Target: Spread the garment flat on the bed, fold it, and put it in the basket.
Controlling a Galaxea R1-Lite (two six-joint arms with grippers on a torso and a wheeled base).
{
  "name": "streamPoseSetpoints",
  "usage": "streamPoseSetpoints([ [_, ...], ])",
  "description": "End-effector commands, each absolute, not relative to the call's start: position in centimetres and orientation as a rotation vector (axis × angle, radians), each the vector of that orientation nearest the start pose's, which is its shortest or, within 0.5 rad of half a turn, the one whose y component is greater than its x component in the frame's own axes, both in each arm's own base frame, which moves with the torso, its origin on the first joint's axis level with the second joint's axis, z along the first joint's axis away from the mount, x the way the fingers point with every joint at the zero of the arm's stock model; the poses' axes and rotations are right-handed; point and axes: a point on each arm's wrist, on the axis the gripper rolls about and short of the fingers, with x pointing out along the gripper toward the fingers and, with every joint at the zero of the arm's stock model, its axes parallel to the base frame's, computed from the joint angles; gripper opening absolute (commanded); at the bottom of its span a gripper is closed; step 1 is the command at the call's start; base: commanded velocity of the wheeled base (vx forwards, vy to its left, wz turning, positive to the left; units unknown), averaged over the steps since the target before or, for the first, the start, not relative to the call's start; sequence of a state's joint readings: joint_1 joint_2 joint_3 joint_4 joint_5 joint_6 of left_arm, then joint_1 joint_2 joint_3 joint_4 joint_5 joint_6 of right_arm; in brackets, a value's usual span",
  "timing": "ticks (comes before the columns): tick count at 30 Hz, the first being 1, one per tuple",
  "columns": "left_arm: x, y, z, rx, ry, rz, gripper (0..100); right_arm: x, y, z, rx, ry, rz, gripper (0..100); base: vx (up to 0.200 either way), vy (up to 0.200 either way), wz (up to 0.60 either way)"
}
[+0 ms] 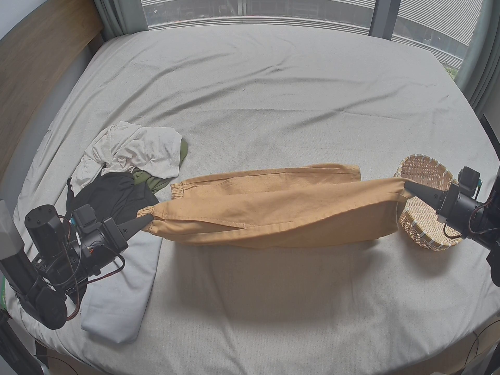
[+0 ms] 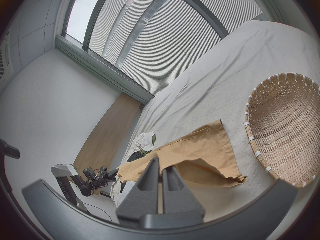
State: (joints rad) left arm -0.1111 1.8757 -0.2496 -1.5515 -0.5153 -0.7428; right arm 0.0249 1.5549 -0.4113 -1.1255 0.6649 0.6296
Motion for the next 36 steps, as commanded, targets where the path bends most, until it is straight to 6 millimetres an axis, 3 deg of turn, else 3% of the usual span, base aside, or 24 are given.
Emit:
streamPoseSetpoints([
  [1, 25.5, -4.0, 10.2, -0.732, 0.289, -0.569, 0, 23.7, 2.0, 17.3, 0.61, 0.224, 0.663, 0, 0.0, 0.0, 0.0],
  [9, 26.1, -4.1, 10.0, -0.753, 0.297, -0.565, 0, 25.7, 1.9, 16.4, 0.624, 0.257, 0.646, 0, 0.0, 0.0, 0.0],
  [16, 28.0, -4.4, 9.8, -0.754, 0.26, -0.529, 0, 29.0, 1.8, 15.8, 0.627, 0.258, 0.631, 0, 0.0, 0.0, 0.0],
  [36, 31.4, -5.0, 9.4, -0.783, 0.19, -0.455, 0, 33.3, 2.0, 15.6, 0.618, 0.234, 0.64, 0, 0.0, 0.0, 0.0],
])
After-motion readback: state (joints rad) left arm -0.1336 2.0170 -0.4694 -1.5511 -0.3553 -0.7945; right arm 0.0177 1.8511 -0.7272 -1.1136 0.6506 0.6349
